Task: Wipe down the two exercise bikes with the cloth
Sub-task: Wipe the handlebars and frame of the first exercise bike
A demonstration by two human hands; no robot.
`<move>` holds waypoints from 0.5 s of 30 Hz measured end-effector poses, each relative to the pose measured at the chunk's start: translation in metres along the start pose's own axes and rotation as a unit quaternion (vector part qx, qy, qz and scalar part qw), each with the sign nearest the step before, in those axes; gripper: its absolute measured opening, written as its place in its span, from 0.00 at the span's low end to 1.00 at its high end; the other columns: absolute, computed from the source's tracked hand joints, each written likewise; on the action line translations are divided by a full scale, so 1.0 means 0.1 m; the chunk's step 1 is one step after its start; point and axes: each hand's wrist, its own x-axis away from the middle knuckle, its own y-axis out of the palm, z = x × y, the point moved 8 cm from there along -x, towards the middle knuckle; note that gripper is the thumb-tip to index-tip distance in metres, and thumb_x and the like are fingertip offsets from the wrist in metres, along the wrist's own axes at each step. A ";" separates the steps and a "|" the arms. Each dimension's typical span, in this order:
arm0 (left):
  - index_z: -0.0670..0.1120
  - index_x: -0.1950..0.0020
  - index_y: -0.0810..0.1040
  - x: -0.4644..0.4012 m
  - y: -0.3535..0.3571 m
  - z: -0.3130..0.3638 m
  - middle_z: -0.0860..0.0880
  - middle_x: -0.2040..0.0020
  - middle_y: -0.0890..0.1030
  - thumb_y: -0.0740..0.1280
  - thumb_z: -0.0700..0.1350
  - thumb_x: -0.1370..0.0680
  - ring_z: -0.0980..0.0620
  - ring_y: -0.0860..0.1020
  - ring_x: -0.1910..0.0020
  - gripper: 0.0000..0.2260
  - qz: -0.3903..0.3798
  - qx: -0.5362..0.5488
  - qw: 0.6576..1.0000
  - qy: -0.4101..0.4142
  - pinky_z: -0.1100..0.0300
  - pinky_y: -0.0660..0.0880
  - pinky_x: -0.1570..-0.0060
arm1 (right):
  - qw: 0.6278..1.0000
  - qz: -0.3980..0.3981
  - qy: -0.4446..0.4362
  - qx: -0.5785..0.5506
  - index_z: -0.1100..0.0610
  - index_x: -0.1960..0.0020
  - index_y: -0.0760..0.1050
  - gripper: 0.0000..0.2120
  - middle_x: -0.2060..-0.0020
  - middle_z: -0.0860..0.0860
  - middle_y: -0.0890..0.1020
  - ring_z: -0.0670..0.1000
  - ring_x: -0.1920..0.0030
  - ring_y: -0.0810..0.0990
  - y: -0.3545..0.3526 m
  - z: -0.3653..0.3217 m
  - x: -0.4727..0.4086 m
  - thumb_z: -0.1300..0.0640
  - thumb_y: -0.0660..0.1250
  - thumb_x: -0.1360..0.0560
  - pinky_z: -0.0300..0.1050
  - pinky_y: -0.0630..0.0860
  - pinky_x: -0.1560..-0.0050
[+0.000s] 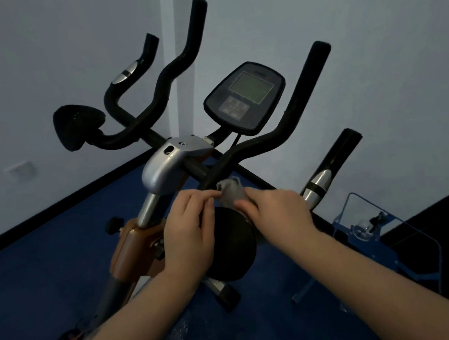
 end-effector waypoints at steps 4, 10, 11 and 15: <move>0.41 0.49 0.79 0.00 0.01 -0.02 0.47 0.53 0.76 0.58 0.44 0.21 0.57 0.74 0.54 0.12 -0.001 -0.007 1.000 -0.007 0.70 0.69 0.51 | 0.989 -0.084 0.047 -0.108 0.53 0.47 0.78 0.20 0.54 0.55 0.80 0.58 0.53 0.78 0.19 -0.08 -0.39 0.42 0.53 0.21 0.48 0.71 0.60; 0.43 0.48 0.79 0.01 0.01 -0.01 0.49 0.53 0.75 0.57 0.45 0.21 0.57 0.74 0.54 0.12 -0.010 -0.007 1.000 -0.013 0.69 0.70 0.52 | 0.997 -0.055 -0.055 -0.012 0.44 0.30 0.62 0.21 0.50 0.50 0.81 0.54 0.50 0.79 0.01 0.04 0.12 0.43 0.55 0.21 0.47 0.72 0.57; 0.43 0.48 0.78 0.01 0.00 -0.01 0.49 0.52 0.75 0.57 0.45 0.21 0.58 0.73 0.54 0.12 -0.011 -0.010 1.000 -0.011 0.69 0.69 0.52 | 0.997 -0.061 -0.047 0.005 0.45 0.32 0.66 0.19 0.51 0.50 0.81 0.54 0.51 0.79 0.01 0.06 0.07 0.42 0.54 0.22 0.47 0.71 0.58; 0.44 0.48 0.78 0.01 -0.01 0.00 0.50 0.52 0.75 0.57 0.46 0.21 0.60 0.73 0.54 0.12 -0.004 -0.013 1.000 -0.010 0.71 0.68 0.52 | 0.988 -0.113 0.053 -0.087 0.49 0.48 0.79 0.18 0.55 0.52 0.81 0.56 0.53 0.79 0.17 0.01 -0.31 0.40 0.56 0.23 0.49 0.75 0.57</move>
